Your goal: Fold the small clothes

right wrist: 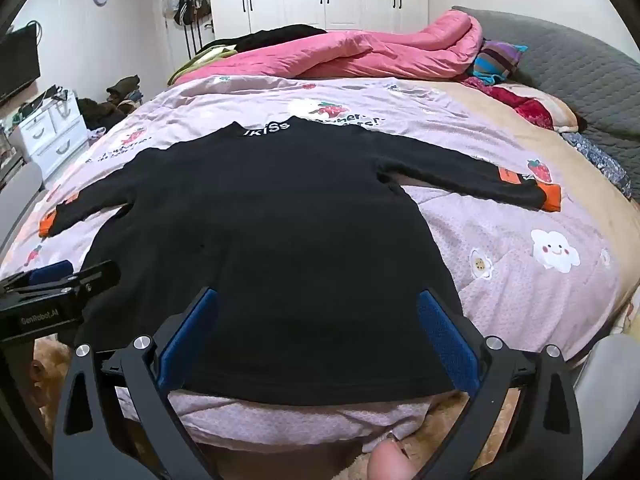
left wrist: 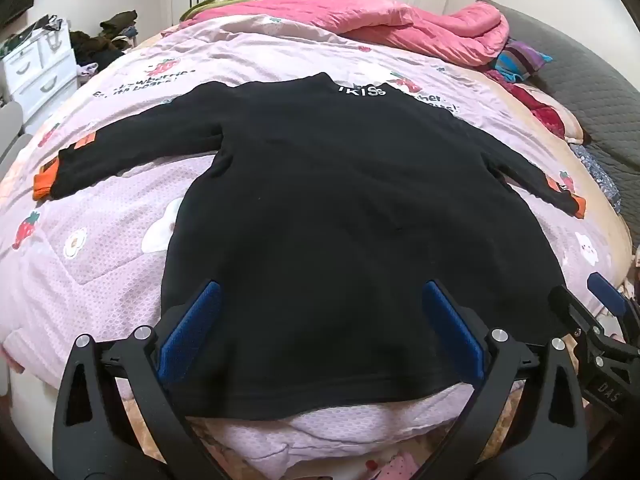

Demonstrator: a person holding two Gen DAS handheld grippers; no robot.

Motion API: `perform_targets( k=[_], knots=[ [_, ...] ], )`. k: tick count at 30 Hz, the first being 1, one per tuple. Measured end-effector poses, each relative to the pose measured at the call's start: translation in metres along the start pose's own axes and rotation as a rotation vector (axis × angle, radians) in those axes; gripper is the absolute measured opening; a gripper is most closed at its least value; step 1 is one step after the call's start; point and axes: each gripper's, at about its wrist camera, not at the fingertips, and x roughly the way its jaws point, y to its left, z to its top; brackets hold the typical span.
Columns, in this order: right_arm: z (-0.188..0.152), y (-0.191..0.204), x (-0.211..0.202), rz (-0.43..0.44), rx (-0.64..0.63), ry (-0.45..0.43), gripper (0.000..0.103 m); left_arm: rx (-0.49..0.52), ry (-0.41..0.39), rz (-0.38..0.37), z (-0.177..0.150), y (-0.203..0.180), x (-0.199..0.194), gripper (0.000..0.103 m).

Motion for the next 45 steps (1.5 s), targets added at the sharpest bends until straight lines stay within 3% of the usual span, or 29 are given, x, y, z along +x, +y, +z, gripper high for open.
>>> perform_targets(
  k=[45],
  knots=[
    [-0.0014,0.007,-0.0025,-0.017,-0.037,-0.003,0.099,0.005,-0.011,-0.011,0.0007,-0.004,-0.0046,0.095]
  ],
)
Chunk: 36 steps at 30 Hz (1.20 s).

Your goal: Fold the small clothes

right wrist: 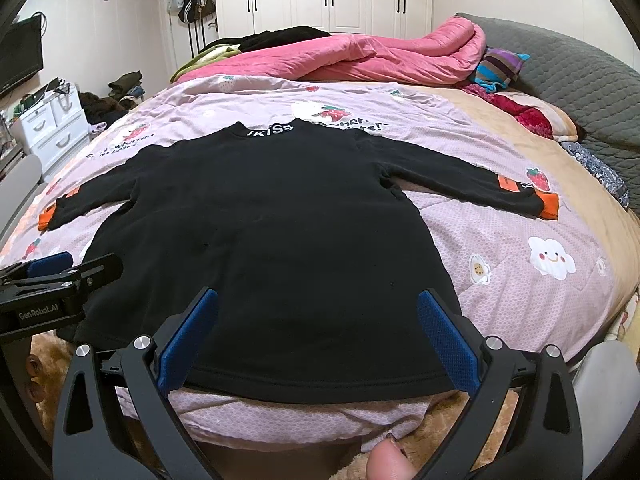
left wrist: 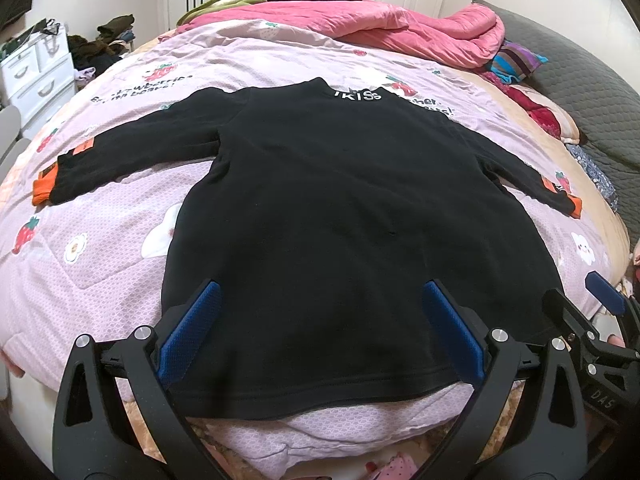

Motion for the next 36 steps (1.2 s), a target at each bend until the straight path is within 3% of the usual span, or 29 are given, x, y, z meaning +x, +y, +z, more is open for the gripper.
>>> perform_targets(
  k=[36],
  knots=[
    [0.0059,0.0,-0.0049,0.007,0.011,-0.019,0.099,0.003,0.002,-0.006,0.0042,-0.0028,-0.0005,0.095]
  ],
)
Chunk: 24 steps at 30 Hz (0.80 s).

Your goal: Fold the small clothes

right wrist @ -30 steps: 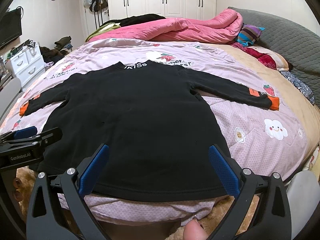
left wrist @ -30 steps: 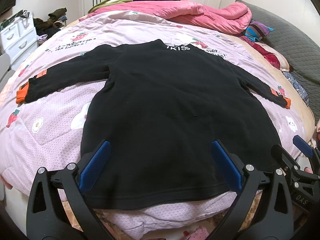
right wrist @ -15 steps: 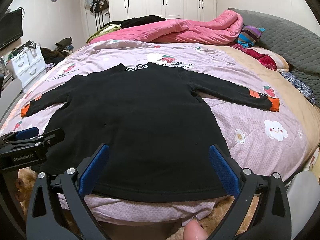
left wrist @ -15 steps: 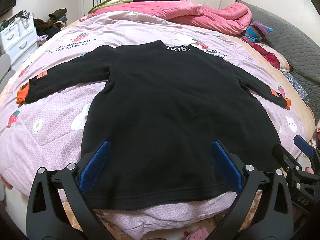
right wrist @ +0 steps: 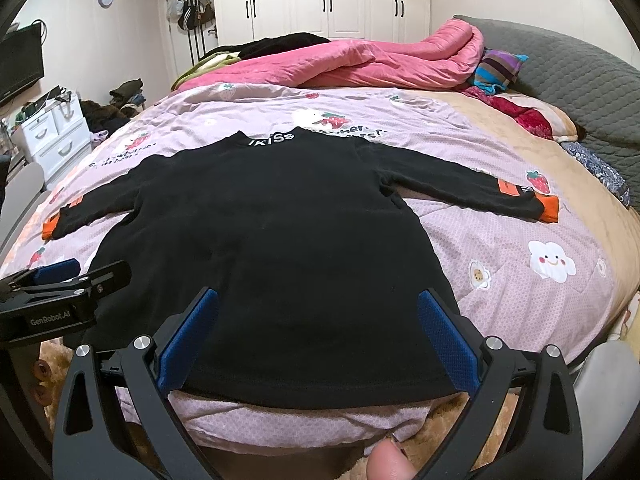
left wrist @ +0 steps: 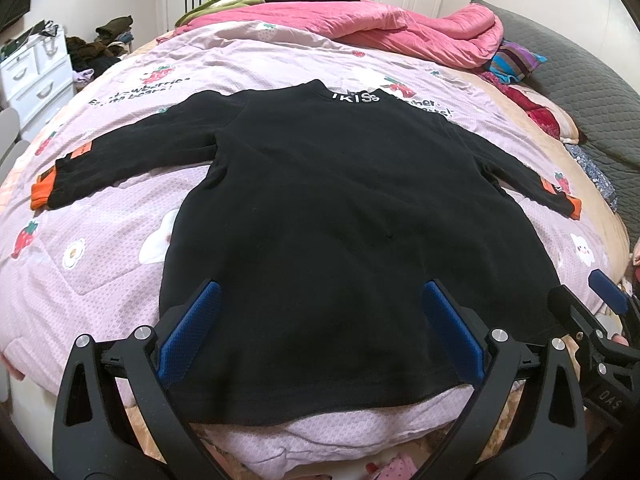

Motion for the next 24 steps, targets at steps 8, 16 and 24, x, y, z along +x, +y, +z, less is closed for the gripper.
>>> perform_targets(
  k=[8,16,24],
  knots=[
    [0.007,0.0,0.002,0.005,0.009,-0.007,0.099,-0.013,0.001,0.001,0.007,-0.001,0.003,0.095],
    [0.022,-0.001,0.008,0.004,0.033,-0.016,0.099,-0.033,-0.018,-0.003,0.027,0.002,0.007,0.095],
    [0.043,-0.007,0.009,-0.022,0.055,-0.038,0.099,-0.04,-0.036,-0.019,0.05,0.002,0.01,0.095]
  ],
)
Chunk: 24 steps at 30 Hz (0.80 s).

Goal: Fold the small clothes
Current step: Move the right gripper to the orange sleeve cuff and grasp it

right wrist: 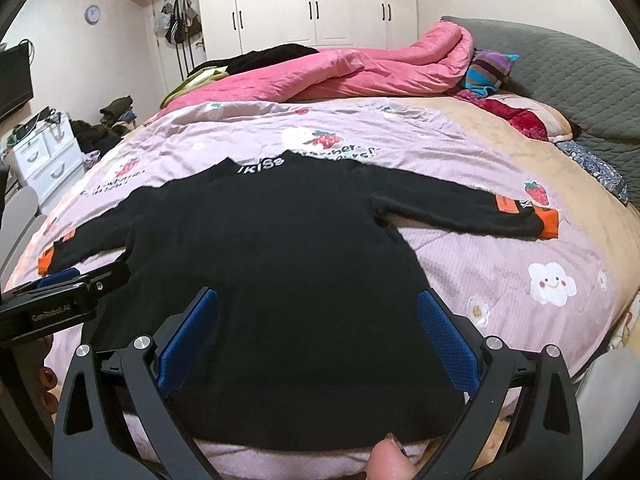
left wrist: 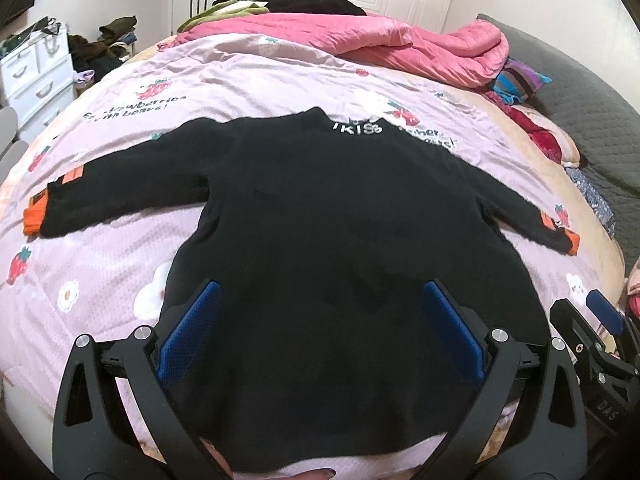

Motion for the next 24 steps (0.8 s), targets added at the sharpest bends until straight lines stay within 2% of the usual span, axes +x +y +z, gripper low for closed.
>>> perform_targets(
  k=[11,24],
  knots=[
    [0.032,-0.011,0.006,-0.024,0.026,-0.037,0.099,0.003,-0.012,-0.013,0.041,-0.012,0.01,0.095],
    [0.086,-0.02,0.015,-0.041,0.049,-0.107,0.099,0.007,-0.024,-0.006,0.087,-0.026,0.03,0.095]
  ],
)
